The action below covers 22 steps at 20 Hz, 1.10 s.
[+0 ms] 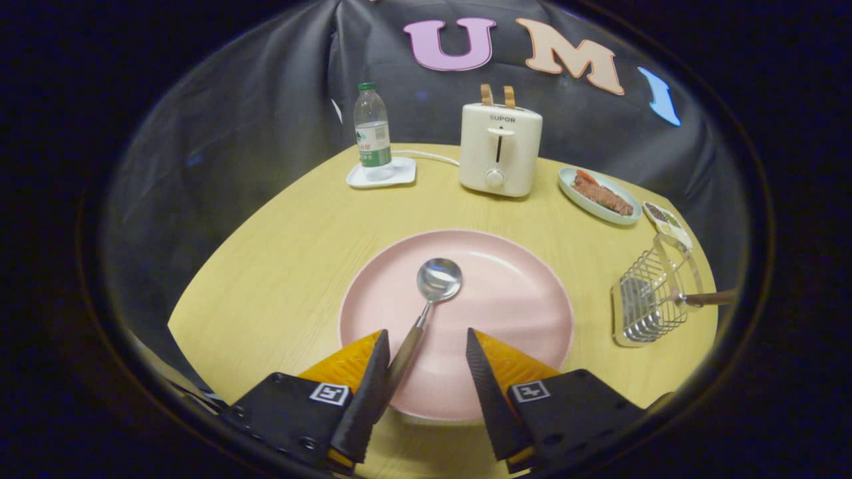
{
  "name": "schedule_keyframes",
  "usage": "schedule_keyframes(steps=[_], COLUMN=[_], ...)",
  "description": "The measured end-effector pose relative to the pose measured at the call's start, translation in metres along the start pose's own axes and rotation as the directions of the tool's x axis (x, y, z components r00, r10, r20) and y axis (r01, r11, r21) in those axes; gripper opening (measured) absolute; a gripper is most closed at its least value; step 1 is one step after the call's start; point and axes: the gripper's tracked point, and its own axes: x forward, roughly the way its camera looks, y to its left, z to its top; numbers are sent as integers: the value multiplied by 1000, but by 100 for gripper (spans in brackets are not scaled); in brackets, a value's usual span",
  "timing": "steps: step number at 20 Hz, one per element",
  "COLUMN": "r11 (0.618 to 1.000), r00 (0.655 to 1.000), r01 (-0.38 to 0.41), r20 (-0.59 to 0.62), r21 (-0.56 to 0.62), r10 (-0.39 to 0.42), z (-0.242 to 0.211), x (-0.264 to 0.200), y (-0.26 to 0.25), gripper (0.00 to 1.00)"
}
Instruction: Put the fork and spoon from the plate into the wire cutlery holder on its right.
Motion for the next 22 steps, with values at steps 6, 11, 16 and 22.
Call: schedule_keyframes(steps=[6,11,16,22], r11=[1000,998,996,994], r00=[997,994,994,994], r01=[18,11,-20,-28], r20=[-76,-111,-112,-105], r21=[-15,-59,-83,-108], r10=[-20,-18,10,17], z=[-13,-12,9,40], x=[9,4,-8,-30], y=[-3,-6,-19,-53], gripper=[30,9,9,9])
